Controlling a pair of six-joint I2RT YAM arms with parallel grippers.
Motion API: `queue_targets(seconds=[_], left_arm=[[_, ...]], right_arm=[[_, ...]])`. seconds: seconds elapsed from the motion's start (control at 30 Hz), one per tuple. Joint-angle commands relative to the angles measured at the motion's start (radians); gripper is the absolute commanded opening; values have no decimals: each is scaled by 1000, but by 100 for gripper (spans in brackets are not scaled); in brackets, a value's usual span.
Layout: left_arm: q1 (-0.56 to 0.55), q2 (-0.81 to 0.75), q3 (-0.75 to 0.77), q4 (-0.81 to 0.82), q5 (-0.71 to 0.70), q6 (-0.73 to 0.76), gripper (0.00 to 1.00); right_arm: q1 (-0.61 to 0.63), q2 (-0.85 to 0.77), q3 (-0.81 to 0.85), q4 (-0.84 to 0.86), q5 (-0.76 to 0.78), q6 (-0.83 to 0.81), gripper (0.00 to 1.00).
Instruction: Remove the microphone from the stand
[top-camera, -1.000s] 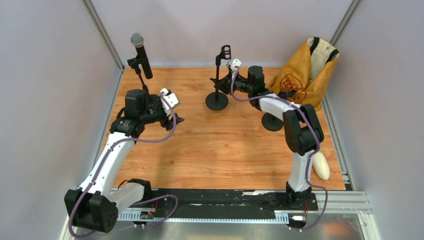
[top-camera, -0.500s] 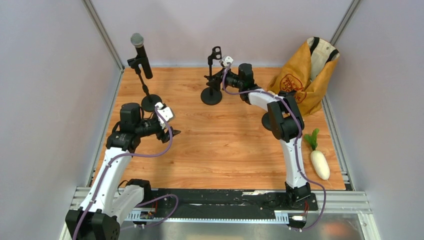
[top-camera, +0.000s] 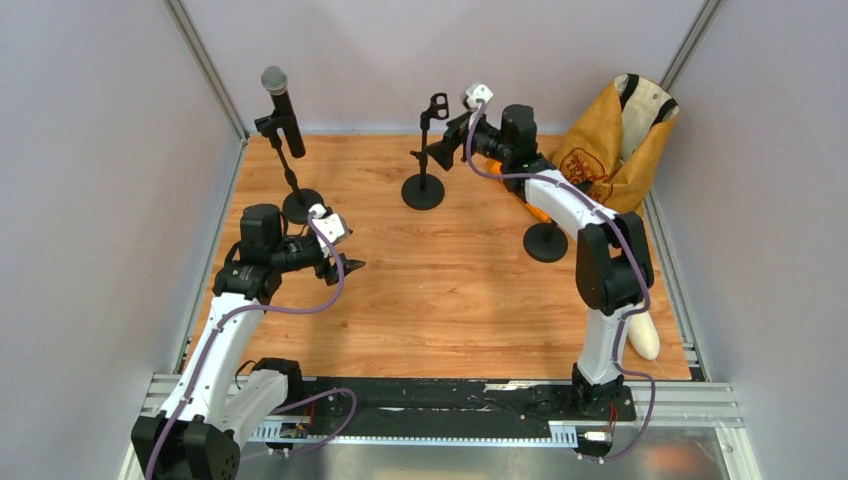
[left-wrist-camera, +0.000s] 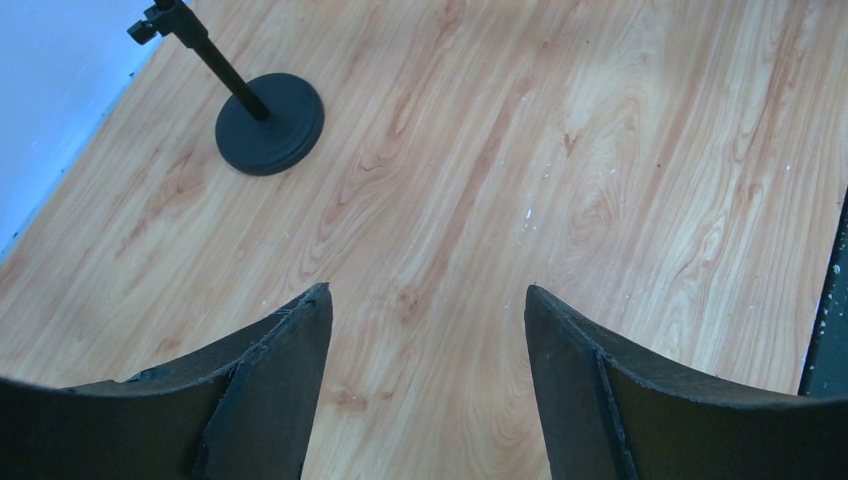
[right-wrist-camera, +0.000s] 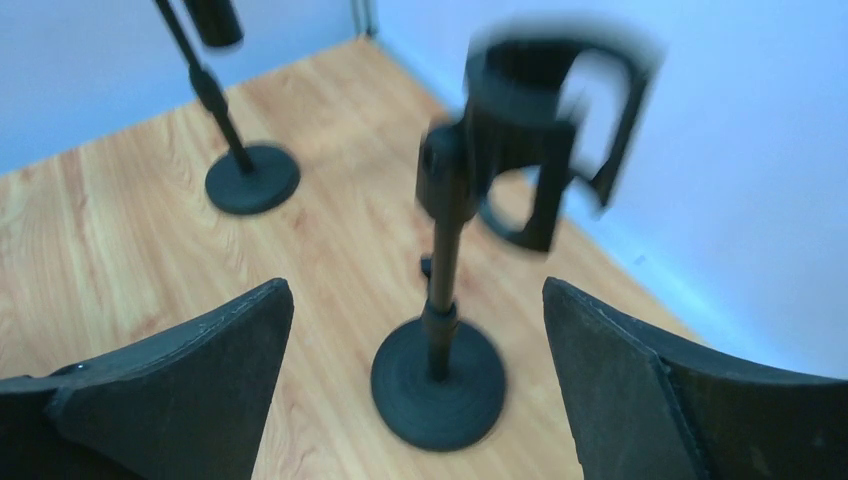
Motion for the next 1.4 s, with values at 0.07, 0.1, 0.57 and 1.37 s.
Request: queue_targets(seconds=[0.07,0.1,0.57,1.37], left_arm=[[7,-18,12,29,58,-9,78],[8,-19,11,30,57,-10,78],[7,-44,-18,41,23,-16,78],[7,-44,-17,25,30,6,79]], right_arm=[[-6,-144,174,-122,233,-53,100],[-7,-146,208,-130,263,-57,100],[96,87,460,-177,636,-284,96],[118,147,280,-284,541,-196,84]])
